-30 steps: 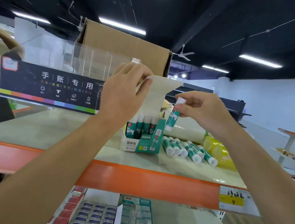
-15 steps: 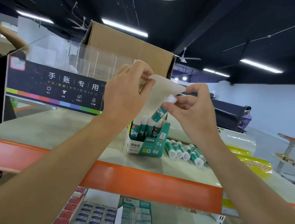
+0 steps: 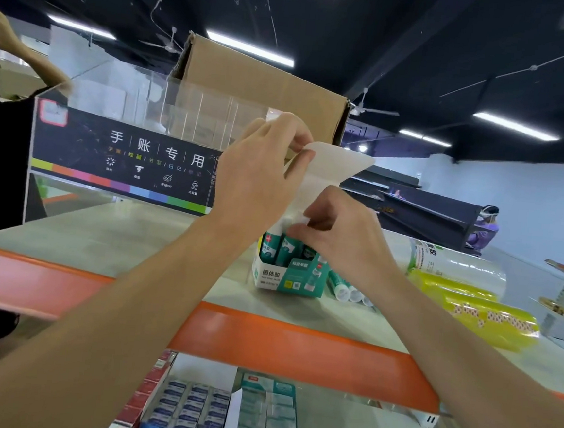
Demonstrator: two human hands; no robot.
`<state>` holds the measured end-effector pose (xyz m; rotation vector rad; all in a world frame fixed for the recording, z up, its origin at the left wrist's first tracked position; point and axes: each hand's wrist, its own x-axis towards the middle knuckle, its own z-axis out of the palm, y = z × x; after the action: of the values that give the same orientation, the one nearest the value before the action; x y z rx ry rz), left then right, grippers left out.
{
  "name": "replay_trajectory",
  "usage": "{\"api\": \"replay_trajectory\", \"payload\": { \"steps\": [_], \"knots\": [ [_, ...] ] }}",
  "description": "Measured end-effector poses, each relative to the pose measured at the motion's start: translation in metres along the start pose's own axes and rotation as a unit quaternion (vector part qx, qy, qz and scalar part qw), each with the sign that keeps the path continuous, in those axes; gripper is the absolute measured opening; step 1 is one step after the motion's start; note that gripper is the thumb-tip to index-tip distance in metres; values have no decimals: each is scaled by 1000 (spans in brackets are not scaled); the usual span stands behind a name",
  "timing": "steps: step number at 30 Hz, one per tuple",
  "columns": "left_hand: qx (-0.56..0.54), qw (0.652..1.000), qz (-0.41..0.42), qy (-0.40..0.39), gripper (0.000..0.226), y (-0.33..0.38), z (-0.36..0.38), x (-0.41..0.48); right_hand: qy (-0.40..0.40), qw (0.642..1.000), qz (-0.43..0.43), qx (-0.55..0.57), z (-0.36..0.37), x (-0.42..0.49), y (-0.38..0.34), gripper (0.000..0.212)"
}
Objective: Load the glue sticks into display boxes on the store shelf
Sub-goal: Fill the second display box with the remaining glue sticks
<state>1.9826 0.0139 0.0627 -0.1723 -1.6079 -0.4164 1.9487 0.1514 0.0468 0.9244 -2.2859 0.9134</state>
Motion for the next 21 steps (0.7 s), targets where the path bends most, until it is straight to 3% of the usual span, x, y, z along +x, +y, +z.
{"api": "replay_trajectory", "payload": {
  "steps": [10, 21],
  "knots": [
    [-12, 1000, 20, 0, 8, -2, 1, -1, -16, 999, -30, -39, 3, 0, 2, 7],
    [-3, 1000, 24, -6, 7, 1, -1, -2, -48, 994, -57, -86, -8, 2, -1, 8]
  ]
}}
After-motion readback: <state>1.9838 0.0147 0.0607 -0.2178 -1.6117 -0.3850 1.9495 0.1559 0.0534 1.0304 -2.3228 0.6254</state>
